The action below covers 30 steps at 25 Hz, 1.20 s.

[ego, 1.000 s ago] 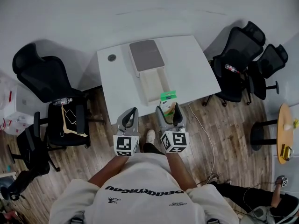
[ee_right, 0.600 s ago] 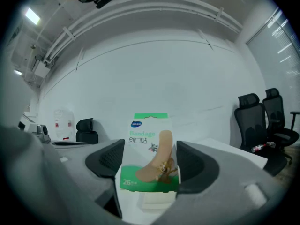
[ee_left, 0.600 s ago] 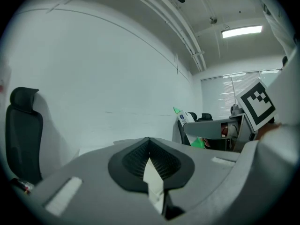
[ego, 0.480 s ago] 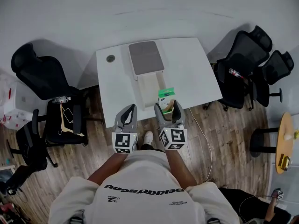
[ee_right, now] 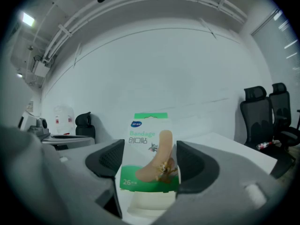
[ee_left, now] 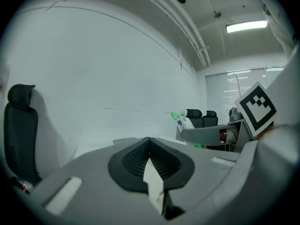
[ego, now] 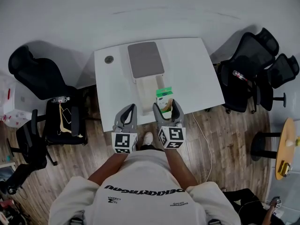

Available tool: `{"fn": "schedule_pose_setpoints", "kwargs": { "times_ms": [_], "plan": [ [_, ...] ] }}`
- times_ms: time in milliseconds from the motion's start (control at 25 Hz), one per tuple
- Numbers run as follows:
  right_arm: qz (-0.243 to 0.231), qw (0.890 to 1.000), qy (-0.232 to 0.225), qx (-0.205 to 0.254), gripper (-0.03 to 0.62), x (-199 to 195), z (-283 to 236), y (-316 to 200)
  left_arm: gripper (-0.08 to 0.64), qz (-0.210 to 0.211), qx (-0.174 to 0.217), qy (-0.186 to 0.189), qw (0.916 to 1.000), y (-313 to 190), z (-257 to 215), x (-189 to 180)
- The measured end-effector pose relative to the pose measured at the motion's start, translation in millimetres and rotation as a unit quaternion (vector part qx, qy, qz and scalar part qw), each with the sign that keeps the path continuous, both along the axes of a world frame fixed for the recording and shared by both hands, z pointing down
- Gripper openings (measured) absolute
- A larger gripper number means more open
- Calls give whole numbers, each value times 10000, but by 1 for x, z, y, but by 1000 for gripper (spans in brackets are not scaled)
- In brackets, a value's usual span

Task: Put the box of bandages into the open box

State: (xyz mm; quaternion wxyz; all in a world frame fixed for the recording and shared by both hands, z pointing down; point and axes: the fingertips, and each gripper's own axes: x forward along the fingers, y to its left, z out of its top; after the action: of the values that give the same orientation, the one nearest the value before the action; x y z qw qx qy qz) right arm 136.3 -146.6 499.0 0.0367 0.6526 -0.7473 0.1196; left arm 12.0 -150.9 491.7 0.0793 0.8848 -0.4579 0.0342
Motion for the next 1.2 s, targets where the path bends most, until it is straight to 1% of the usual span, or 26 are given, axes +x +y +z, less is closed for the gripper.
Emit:
{"fn": "schedule_pose_setpoints", "kwargs": {
  "times_ms": [320, 560, 680, 1000, 1200],
  "plan": [
    [-205, 9990, 52, -404, 345, -1, 31, -21, 0, -55, -139, -87, 9999, -14, 13, 7],
    [-377, 9961, 151, -778, 345, -3, 57, -36, 0, -110, -226, -155, 9996, -24, 22, 10],
    [-453, 9948, 173, -894, 345, -6, 65, -41, 0, -162, -296, -175, 9993, -28, 27, 9],
    [-462, 9913, 27, -1235, 345, -6, 93, -57, 0, -275, -409, -241, 9985, -36, 37, 4],
    [-462, 9887, 29, -1423, 345, -6, 109, -65, 0, -336, -463, -247, 9981, -39, 41, 1]
  ]
}}
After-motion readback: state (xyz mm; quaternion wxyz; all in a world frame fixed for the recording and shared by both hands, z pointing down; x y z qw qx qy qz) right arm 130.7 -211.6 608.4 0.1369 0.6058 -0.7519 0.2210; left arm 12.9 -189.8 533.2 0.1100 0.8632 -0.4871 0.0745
